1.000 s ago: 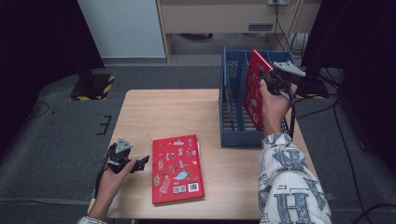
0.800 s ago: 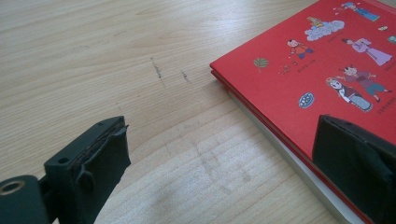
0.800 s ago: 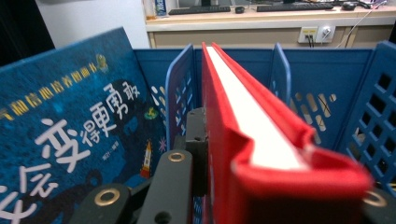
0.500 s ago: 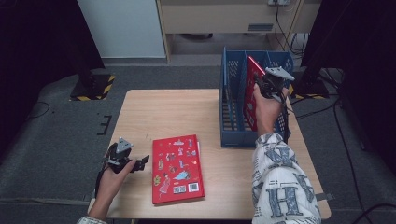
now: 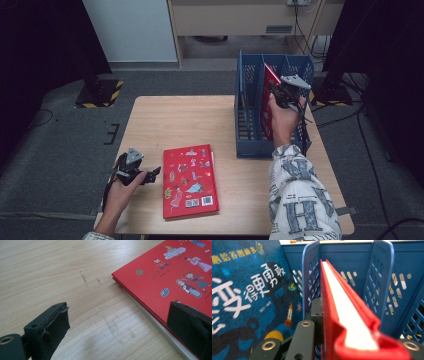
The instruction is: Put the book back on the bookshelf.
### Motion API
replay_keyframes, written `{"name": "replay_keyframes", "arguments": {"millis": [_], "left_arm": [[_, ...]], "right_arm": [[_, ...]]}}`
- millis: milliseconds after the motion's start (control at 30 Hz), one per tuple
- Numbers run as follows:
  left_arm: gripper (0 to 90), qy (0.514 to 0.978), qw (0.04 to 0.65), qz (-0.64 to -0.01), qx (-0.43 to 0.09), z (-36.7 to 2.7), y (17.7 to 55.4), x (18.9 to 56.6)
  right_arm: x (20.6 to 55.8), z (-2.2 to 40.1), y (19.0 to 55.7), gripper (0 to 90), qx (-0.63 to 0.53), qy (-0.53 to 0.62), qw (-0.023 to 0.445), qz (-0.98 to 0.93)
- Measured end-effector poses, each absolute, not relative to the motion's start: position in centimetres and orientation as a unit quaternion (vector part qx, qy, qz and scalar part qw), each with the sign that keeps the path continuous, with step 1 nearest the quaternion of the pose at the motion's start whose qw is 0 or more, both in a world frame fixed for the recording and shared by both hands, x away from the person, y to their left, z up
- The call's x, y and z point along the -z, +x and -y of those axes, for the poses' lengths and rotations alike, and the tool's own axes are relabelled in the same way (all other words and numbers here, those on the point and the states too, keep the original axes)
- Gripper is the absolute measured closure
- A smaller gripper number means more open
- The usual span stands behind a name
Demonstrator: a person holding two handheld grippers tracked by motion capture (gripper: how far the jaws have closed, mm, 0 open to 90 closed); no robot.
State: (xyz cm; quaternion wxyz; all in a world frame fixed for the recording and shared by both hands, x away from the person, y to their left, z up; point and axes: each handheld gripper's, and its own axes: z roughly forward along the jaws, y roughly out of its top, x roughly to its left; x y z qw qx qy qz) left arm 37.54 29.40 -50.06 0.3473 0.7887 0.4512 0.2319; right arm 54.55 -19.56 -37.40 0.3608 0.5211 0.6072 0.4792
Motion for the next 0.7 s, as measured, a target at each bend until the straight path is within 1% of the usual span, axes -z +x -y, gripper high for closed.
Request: {"name": "replay_keyframes", "arguments": {"millis": [467,700], "left_arm": [[3.8,0.788,0.346,-0.45,-0.238,-29.4,37.5,49.9],[3.9,0.788,0.345,-0.451,-0.239,-29.4,37.5,49.9]], "right_arm": [[37.8,19.2,52.1,77.6,-0.455,0.525,0.354,-0.626],[37.2,19.1,51.5,73.7,-0.454,0.52,0.356,-0.63]]}}
